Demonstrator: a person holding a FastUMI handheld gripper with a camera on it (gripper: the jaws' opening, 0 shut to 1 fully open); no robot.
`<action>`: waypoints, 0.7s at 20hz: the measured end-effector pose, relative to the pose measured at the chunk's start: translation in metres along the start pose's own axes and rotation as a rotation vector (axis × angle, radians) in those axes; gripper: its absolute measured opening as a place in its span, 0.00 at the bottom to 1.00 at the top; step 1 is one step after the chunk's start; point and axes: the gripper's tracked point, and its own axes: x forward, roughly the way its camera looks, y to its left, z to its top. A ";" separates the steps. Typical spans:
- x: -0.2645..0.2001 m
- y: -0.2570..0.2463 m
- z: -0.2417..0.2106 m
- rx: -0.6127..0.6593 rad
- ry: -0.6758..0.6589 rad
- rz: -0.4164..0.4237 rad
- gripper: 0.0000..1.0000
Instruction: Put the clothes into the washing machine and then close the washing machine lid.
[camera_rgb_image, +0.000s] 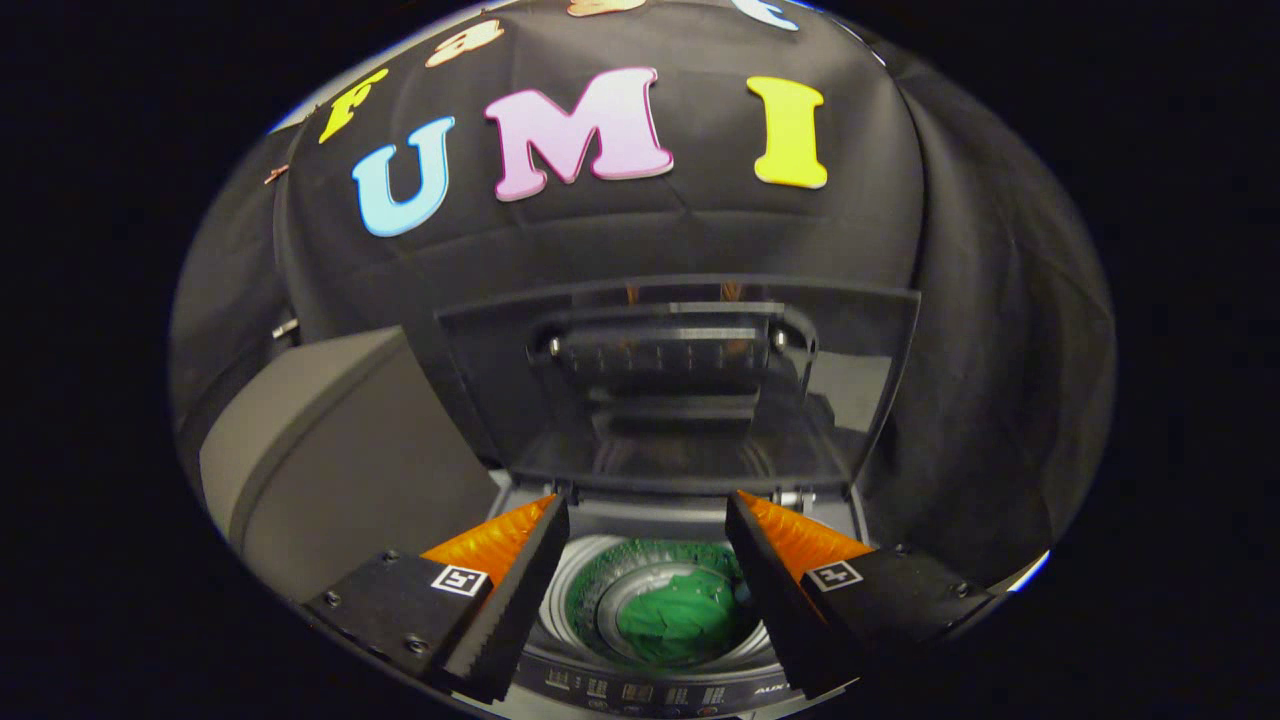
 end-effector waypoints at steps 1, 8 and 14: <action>0.002 0.001 0.017 0.004 -0.031 0.005 0.99; 0.049 -0.004 0.133 -0.077 -0.229 -0.038 0.99; 0.098 -0.023 0.128 -0.030 -0.096 -0.123 0.99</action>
